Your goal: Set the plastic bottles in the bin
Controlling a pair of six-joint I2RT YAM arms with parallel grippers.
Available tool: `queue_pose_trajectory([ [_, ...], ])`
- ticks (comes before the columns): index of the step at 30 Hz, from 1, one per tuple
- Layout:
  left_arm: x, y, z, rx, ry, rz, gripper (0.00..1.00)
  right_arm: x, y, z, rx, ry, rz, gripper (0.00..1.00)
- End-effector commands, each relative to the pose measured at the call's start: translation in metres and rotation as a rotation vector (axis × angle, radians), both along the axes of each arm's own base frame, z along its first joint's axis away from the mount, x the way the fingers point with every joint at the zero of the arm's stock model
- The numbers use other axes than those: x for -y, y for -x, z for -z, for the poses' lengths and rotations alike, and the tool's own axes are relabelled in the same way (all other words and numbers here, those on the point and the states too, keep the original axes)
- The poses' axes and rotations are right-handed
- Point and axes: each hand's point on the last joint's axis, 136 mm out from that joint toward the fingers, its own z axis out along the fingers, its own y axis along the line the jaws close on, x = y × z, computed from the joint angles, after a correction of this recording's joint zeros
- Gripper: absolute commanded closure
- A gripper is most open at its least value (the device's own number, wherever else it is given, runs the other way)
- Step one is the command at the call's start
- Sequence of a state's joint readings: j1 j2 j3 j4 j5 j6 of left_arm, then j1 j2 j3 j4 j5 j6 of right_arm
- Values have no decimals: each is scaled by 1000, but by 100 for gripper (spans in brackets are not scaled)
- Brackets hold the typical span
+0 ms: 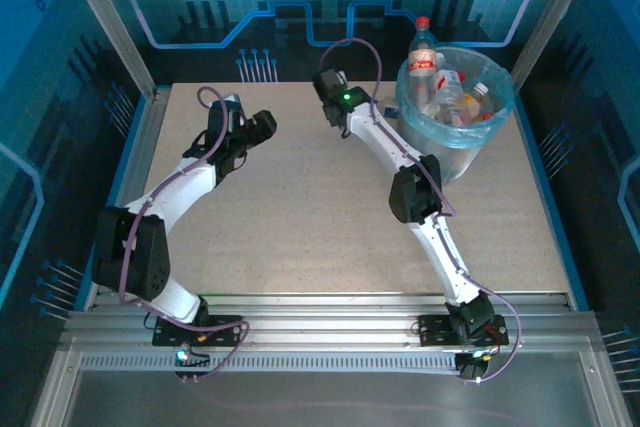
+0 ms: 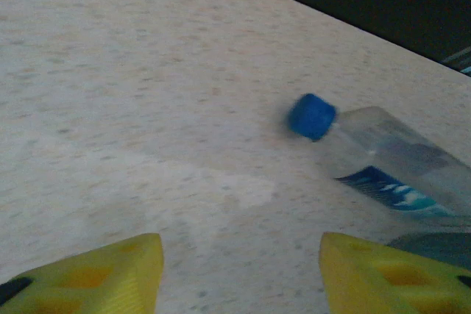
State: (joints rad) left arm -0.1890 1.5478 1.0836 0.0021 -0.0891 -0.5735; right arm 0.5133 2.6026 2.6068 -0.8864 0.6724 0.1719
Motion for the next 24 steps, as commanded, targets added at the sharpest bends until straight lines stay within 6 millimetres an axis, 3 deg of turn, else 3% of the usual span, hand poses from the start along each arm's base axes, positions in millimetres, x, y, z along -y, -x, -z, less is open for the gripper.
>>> queue_pose_trajectory([
  [1,-6,10,3,-18,-21,20,20,22,-13,-10,43,56,36,39],
  [13,-4,17,7,-31,-31,62,18,73,-27,7,16,130,111,30],
  [24,1,16,9,-37,-15,87,17,112,-23,22,-36,177,173,26],
])
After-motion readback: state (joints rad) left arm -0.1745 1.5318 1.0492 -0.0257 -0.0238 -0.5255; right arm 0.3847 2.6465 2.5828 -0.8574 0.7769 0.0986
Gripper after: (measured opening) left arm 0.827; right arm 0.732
